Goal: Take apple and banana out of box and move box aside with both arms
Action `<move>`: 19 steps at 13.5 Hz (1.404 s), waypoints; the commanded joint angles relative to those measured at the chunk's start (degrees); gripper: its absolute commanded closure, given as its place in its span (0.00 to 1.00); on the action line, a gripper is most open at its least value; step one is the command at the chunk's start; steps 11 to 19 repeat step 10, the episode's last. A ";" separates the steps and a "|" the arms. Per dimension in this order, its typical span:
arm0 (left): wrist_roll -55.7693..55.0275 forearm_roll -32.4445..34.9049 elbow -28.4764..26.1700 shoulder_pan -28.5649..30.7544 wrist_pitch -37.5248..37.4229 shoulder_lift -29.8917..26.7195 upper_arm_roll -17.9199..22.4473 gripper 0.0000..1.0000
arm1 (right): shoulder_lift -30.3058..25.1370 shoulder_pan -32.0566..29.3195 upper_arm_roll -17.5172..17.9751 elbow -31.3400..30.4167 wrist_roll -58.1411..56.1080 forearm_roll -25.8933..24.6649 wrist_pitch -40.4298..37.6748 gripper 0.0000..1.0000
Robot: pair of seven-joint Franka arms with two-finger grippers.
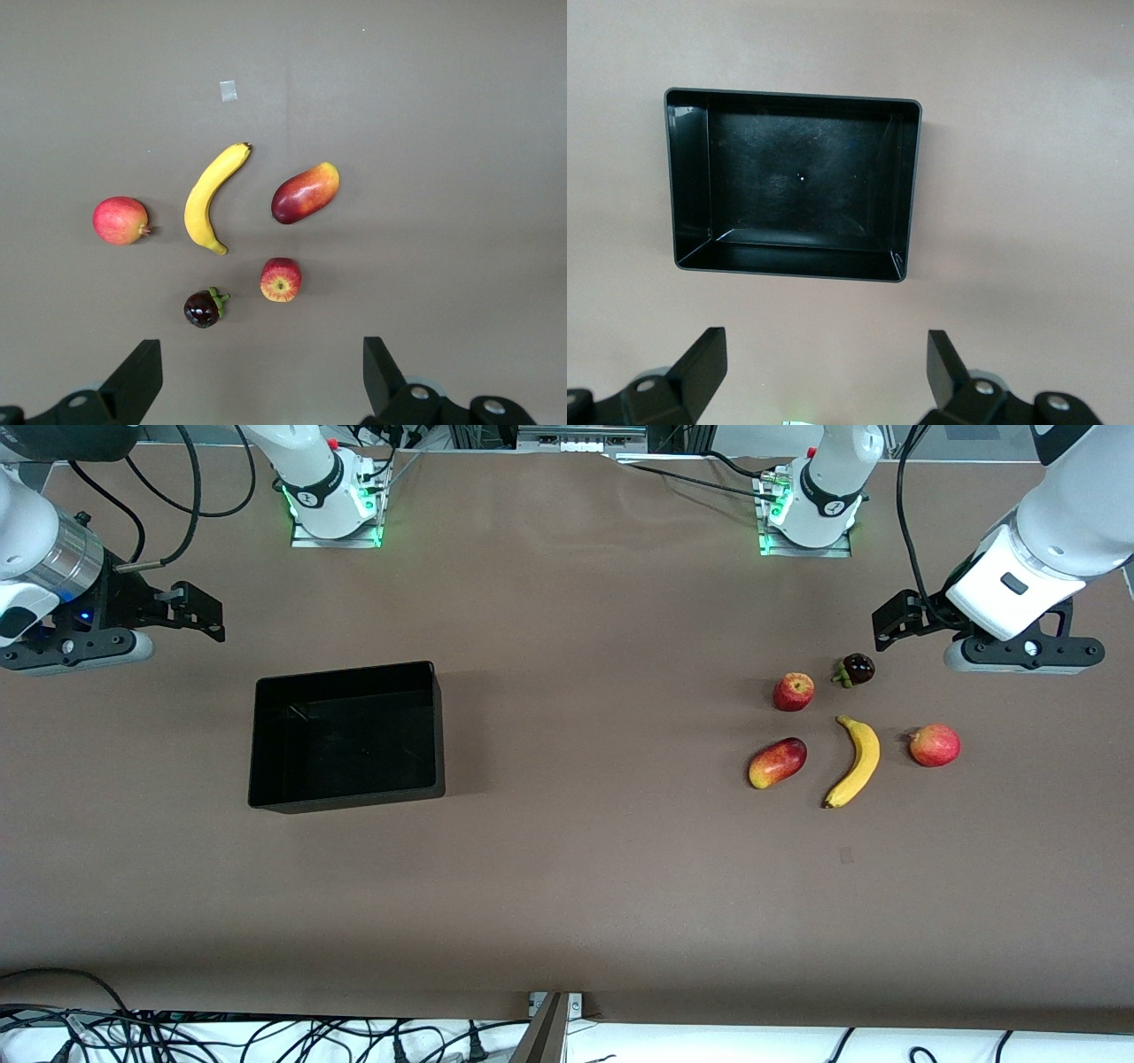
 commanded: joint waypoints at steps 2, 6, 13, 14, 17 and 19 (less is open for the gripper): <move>0.46 -0.85 0.88 0.88 -1.37 -0.33 -0.05 0.00 | 0.05 -20.39 19.65 0.77 0.87 -0.14 -0.06 0.00; 0.55 -0.66 0.88 0.97 -1.28 -0.33 0.21 0.00 | 0.05 -21.30 20.04 0.86 1.04 0.04 -0.06 0.00; 0.55 -0.66 0.88 0.97 -1.19 -0.24 0.21 0.00 | 0.31 -21.30 20.04 0.95 1.04 0.04 -0.14 0.00; 0.55 -0.66 0.88 0.97 -1.19 -0.24 0.21 0.00 | 0.31 -21.30 20.04 0.95 1.04 0.04 -0.14 0.00; 0.55 -0.66 0.88 0.97 -1.19 -0.24 0.21 0.00 | 0.31 -21.30 20.04 0.95 1.04 0.04 -0.14 0.00; 0.55 -0.66 0.88 0.97 -1.19 -0.24 0.21 0.00 | 0.31 -21.30 20.04 0.95 1.04 0.04 -0.14 0.00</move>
